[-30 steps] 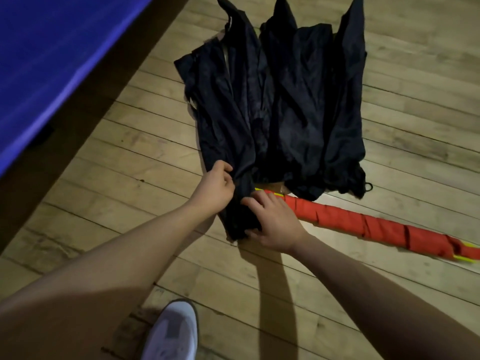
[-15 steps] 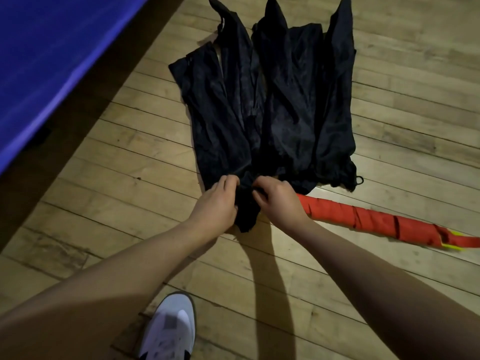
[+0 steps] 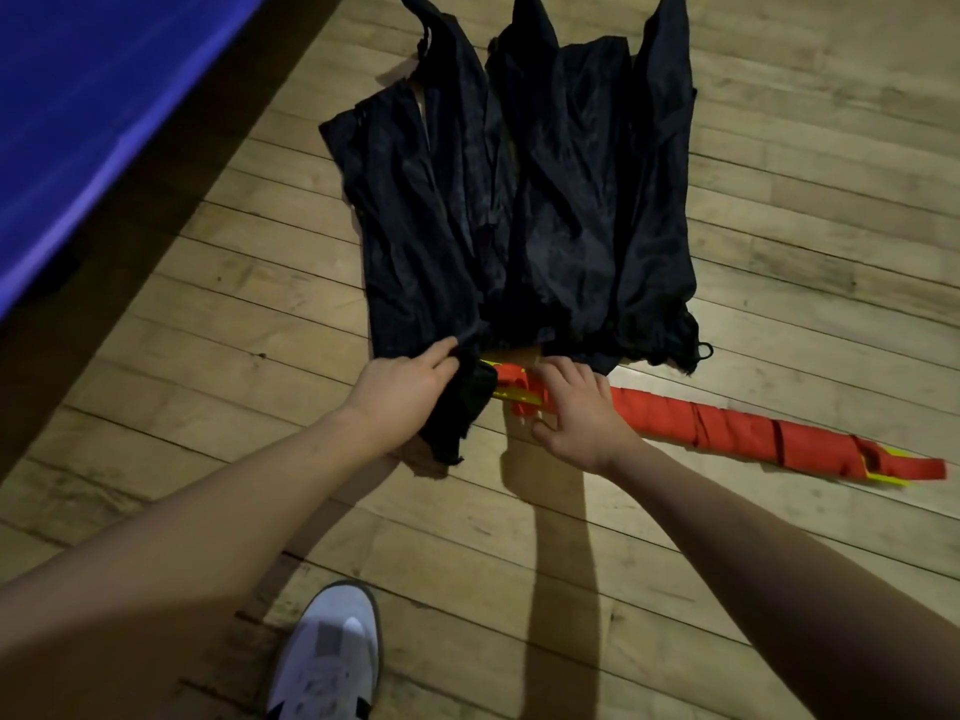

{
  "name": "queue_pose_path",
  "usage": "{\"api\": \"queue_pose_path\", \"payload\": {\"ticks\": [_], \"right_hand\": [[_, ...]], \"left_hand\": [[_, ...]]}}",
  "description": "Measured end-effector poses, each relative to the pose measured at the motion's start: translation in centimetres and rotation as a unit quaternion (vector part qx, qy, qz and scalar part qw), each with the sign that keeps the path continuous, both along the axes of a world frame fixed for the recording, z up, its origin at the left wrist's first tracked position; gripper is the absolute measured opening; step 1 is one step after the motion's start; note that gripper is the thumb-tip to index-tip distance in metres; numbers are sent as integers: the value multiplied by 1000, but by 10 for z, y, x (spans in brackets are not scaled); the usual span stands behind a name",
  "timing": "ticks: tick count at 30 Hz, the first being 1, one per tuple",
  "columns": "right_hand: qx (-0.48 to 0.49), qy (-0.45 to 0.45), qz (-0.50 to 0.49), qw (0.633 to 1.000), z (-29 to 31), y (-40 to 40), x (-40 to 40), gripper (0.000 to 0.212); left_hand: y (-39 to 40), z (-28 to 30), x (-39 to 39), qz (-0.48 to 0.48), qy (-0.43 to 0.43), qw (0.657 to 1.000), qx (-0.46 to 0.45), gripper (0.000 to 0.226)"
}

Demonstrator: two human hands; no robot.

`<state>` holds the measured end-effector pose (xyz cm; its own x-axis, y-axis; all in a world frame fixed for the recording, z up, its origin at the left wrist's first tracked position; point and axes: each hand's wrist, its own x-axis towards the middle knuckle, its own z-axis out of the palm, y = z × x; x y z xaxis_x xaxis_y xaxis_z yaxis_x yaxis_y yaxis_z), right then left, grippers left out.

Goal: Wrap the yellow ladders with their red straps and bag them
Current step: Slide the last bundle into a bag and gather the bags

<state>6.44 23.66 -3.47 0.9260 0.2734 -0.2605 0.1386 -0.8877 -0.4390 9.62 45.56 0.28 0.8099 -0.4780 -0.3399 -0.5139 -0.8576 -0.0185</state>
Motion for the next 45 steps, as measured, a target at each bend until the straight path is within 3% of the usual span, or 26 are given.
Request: {"api": "queue_pose_path", "payload": {"ticks": [3, 7, 10, 18, 23, 29, 33, 37, 45], "right_hand": [[-93, 14, 22, 995, -8, -2, 4, 69], [-147, -15, 32, 988, -15, 0, 13, 55], [-175, -12, 45, 983, -15, -1, 14, 56], [-146, -47, 67, 986, 14, -12, 22, 60], [-110, -60, 70, 990, 30, -1, 3, 60], [-53, -54, 16, 997, 38, -6, -16, 58], [14, -66, -6, 998, 44, -10, -27, 58], [9, -76, 37, 996, 41, -6, -36, 59], [8, -50, 6, 999, 31, 3, -33, 58]], "left_hand": [[-3, -2, 10, 39, 4, 999, -33, 54], [-9, -8, 14, 39, 19, 997, -71, 49], [-13, -11, 14, 24, 25, 996, -87, 47], [-12, -10, -5, -12, 83, 983, -162, 32], [-6, -10, -16, 51, 125, 981, -139, 28], [-1, -12, -23, 98, 136, 979, -113, 42], [-2, -9, -15, 152, 109, 962, -198, 48], [-10, 7, 2, 165, 118, 941, -271, 64], [-1, 24, 3, 86, 122, 970, -190, 87]]}}
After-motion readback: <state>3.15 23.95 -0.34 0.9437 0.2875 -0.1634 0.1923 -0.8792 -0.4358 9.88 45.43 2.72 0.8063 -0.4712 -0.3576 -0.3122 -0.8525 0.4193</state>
